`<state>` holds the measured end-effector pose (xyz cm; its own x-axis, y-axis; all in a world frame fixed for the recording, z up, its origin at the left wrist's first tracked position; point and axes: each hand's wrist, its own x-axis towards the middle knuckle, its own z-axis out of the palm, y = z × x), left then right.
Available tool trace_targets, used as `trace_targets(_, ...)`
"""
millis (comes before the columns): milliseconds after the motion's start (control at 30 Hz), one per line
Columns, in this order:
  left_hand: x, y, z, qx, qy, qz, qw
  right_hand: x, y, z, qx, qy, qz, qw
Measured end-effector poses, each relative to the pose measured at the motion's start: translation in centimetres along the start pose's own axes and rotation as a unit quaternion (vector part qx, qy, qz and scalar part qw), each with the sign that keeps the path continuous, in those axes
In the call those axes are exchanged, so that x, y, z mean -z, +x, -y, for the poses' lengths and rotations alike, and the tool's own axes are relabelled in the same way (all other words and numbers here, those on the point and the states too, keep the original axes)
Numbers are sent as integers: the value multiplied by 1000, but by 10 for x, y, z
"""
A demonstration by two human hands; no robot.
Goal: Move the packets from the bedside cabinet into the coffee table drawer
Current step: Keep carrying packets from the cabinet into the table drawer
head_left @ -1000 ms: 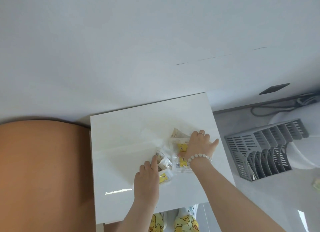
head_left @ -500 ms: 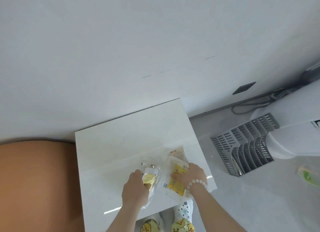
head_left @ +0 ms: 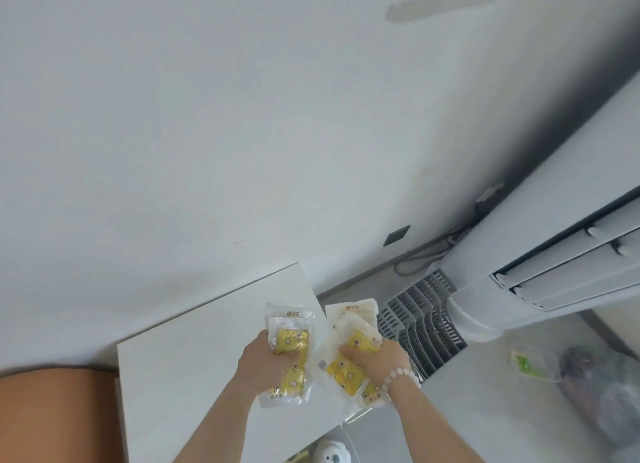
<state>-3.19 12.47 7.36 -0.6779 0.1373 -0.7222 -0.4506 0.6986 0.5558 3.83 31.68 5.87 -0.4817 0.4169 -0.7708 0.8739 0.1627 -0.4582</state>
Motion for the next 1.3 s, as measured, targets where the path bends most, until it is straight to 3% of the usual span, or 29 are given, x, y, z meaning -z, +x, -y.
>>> trace_targets(267,17,-40,-80,-118,73,52,989,48,-67,14,-7,137,-81,987)
trace_targets(633,-24,-100,-148,-230,138,189,945,77,-152,-30,-59,323,-211,921)
trace_targets(933,-115,-176,-156,-284,199,337,875,91,-233,-122,-122,454,-311,826)
trace_targets(1100,-174,-235,-140,-314,255,397,824,92,-288,-184,-149,528,-363,753)
trace_targets(1300,-238,-321,-98,-320,292,476,765,74,-360,-268,-205,549,-423,691)
